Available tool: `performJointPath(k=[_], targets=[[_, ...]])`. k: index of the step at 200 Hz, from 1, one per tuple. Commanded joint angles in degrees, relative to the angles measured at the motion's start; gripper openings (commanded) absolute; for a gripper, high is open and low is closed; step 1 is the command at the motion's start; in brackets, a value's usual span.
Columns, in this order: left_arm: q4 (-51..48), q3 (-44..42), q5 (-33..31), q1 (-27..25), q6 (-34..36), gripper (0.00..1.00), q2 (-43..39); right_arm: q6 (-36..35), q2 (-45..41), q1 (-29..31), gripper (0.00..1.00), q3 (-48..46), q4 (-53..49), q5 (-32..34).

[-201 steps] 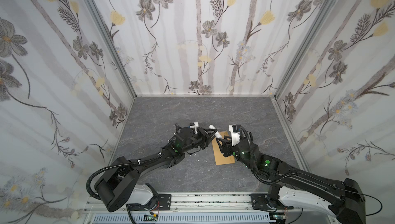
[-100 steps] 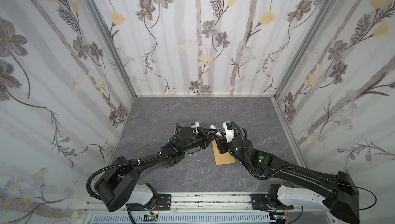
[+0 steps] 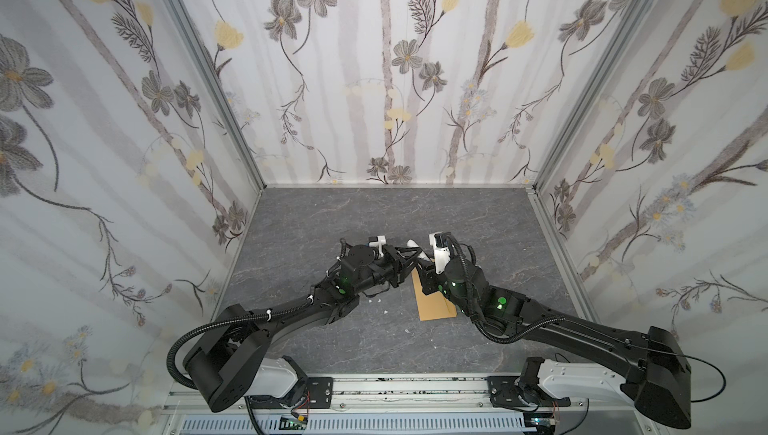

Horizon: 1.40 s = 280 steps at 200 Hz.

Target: Place the letter into the envelope and seal it

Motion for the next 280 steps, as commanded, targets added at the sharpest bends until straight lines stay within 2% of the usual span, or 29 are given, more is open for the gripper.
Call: performJointPath(k=[1,40,90,104,134,196,202,230,253,280], targets=[[2.15,0.46,3.33,-0.26,-0.22,0.0,-0.28,-0.7,0.75,-0.09,0.35,1.04,1.92,0.1],[2.15,0.2,3.39,-0.38,-0.35,0.0,-0.28,-0.74,0.6,-0.28,0.27,1.27,1.88,0.14],[2.11,0.36,3.56,-0.53,-0.16,0.0,-0.06,-0.26,0.14,-0.54,0.31,1.21,1.84,-0.56],[2.15,0.45,3.62,-0.61,-0.22,0.0,0.07,-0.02,0.23,-0.54,0.25,1.25,2.0,-0.98],[2.17,0.52,3.65,-0.67,0.01,0.0,0.33,0.09,0.7,-0.54,0.0,1.45,2.06,-2.23],[2.15,1.42,3.49,-0.66,2.58,0.0,1.3,1.85,-0.75,-0.54,0.0,0.93,1.64,-4.08],[2.15,1.42,3.41,-0.62,2.88,0.07,1.39,2.06,-1.02,-0.54,0.0,0.87,1.58,-4.17],[1.6,1.66,2.73,-0.53,5.07,0.29,1.32,3.41,-2.46,-0.95,0.0,0.74,0.36,-4.45],[-2.44,3.28,1.9,-0.53,9.53,0.33,0.49,6.36,-3.52,-2.73,0.0,0.92,-2.07,-5.99],[-11.61,5.92,0.04,-0.44,15.66,0.36,-1.7,9.69,-5.9,-4.77,0.0,-0.05,-3.69,-7.3]])
